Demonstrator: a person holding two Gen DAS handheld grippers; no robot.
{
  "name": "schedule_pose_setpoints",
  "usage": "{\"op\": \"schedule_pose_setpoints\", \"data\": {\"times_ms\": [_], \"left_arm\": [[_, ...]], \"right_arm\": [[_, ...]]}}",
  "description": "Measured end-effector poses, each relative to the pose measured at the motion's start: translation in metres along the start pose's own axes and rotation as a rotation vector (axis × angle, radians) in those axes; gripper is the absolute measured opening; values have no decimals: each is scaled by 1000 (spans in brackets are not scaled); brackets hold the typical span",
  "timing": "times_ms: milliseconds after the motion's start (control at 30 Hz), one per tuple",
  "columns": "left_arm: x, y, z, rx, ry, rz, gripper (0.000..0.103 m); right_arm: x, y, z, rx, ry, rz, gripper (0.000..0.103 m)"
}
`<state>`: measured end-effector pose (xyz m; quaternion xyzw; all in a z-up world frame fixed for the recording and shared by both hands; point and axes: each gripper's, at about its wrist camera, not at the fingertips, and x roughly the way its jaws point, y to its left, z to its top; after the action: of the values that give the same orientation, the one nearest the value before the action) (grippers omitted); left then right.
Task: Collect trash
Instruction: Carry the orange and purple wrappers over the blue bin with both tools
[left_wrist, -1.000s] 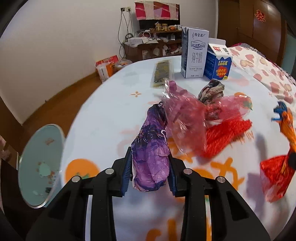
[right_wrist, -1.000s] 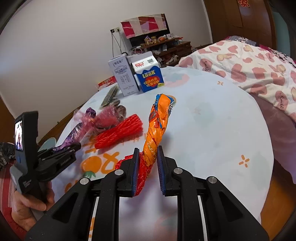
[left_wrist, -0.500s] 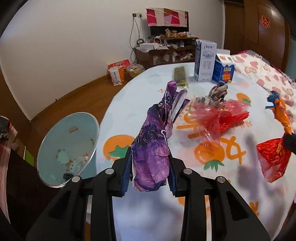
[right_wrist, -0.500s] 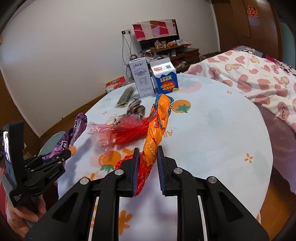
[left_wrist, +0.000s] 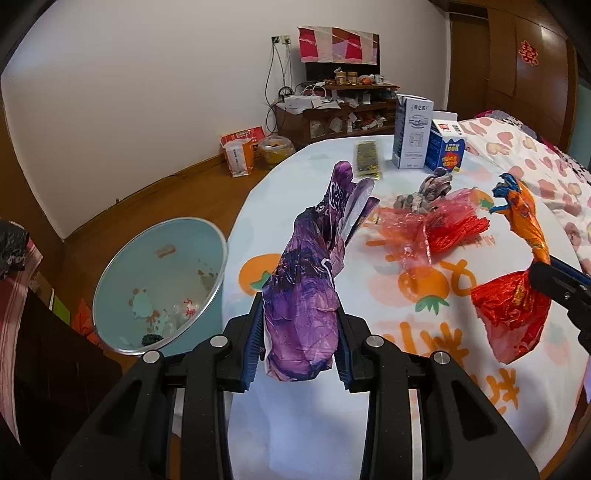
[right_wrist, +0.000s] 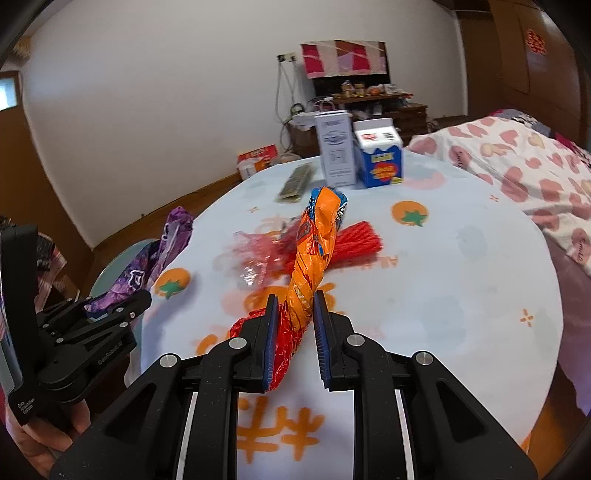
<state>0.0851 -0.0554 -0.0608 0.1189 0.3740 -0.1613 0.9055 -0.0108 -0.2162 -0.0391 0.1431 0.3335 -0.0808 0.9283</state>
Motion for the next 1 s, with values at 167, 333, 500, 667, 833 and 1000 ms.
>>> {"op": "schedule_pose_setpoints", "data": {"times_ms": [167,333,500,667,833,1000], "left_arm": [[-1,18,-5,-32,2,13,34],[-1,40,-8,-68,2,49,34],[1,63,-11,-122,8,74,34],[2,83,-12,-159,6,102,34],[4,105,-12,-198,6,128,34],[6,129,-9,-233,0,170,34]], "right_arm": [[5,15,1,-28,8,20,20],[13,33,2,-56,16,52,20],[21,56,5,-92,24,94,20],[28,80,5,-126,34,131,20],[38,102,10,-151,44,172,20],[50,125,16,-178,48,204,20]]}}
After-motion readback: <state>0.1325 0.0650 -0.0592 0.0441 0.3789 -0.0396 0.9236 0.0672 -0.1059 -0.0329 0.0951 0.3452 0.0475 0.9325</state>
